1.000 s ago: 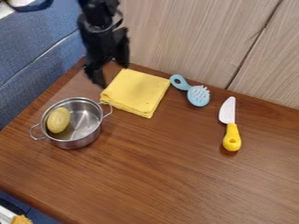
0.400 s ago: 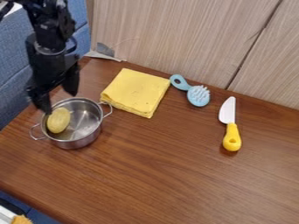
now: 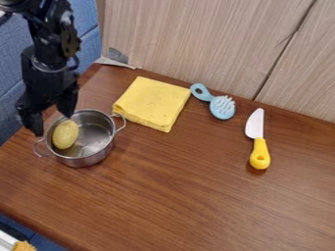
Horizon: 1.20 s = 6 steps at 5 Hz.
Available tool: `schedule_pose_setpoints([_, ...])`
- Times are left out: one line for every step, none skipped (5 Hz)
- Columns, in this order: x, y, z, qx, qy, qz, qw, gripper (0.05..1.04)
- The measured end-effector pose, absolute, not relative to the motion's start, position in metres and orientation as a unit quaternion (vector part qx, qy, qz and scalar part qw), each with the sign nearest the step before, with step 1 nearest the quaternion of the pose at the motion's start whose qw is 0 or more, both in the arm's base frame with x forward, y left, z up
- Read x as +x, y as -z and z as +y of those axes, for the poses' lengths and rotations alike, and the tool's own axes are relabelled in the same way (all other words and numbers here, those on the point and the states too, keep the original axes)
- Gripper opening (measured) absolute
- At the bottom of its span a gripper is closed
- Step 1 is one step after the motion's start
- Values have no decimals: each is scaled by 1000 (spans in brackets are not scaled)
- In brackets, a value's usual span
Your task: Picked up the yellow object and put it in between the blue brush, yellow knife, and yellow towel
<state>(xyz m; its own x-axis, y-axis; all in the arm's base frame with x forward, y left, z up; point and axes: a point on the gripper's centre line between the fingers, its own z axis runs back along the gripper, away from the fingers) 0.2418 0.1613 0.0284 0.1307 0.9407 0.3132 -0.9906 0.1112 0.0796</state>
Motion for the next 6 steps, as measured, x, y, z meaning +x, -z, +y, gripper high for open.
schedule_pose_setpoints([245,-27,157,127,-647,-86,747,999])
schedule_pose_setpoints([246,-18,150,132,-631,-73,761,999])
schedule_pose_setpoints([248,-16,144,129,-615,-75,774,999])
schedule_pose_setpoints([249,-7,138,129,-605,-66,783,999])
schedule_pose_setpoints([250,4,131,131,-592,-53,793,961])
schedule_pose_setpoints([253,9,124,133,-581,-54,801,743])
